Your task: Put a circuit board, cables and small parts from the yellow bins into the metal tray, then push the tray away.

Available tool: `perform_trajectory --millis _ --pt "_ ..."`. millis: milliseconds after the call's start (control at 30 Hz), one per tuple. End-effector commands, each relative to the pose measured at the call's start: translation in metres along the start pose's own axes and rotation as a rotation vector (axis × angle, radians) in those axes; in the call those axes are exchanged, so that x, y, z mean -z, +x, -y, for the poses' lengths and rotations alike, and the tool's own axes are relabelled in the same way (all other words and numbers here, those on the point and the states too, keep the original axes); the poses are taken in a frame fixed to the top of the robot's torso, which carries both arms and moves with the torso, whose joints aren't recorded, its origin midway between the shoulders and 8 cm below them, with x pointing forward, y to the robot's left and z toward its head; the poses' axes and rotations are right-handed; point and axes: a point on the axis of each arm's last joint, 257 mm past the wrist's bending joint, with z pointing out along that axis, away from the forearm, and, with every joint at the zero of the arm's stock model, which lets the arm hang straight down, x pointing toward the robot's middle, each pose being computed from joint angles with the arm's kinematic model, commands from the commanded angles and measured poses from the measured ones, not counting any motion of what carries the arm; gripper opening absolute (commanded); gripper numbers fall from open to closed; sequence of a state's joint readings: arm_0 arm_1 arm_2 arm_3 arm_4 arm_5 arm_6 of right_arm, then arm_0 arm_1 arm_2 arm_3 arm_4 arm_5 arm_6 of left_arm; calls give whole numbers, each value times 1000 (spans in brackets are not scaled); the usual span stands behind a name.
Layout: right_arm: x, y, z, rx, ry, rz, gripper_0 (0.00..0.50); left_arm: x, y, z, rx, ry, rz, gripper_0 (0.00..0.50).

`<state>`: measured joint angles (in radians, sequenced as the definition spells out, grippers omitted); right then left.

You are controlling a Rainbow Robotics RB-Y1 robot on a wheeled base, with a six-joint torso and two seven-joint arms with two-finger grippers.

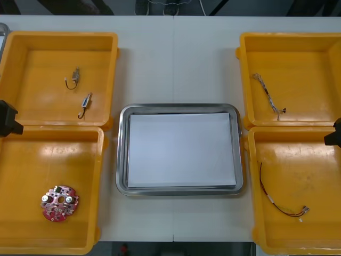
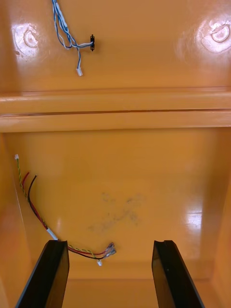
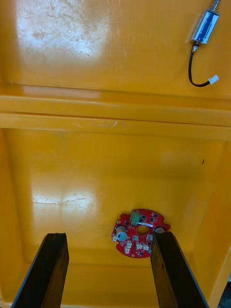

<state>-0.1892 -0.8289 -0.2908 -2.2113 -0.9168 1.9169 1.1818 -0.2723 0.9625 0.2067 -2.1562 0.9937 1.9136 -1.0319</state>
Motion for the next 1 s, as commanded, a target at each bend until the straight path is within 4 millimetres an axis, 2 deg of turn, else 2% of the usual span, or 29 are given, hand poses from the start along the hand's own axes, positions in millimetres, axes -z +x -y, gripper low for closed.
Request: perform_trajectory --millis 33,1000 --pt "15 -5 13 -5 43 30 500 14 -5 -14 -75 -44 26 500" --pt "15 -5 13 -5 43 30 500 14 -5 -14 -75 -44 26 500"
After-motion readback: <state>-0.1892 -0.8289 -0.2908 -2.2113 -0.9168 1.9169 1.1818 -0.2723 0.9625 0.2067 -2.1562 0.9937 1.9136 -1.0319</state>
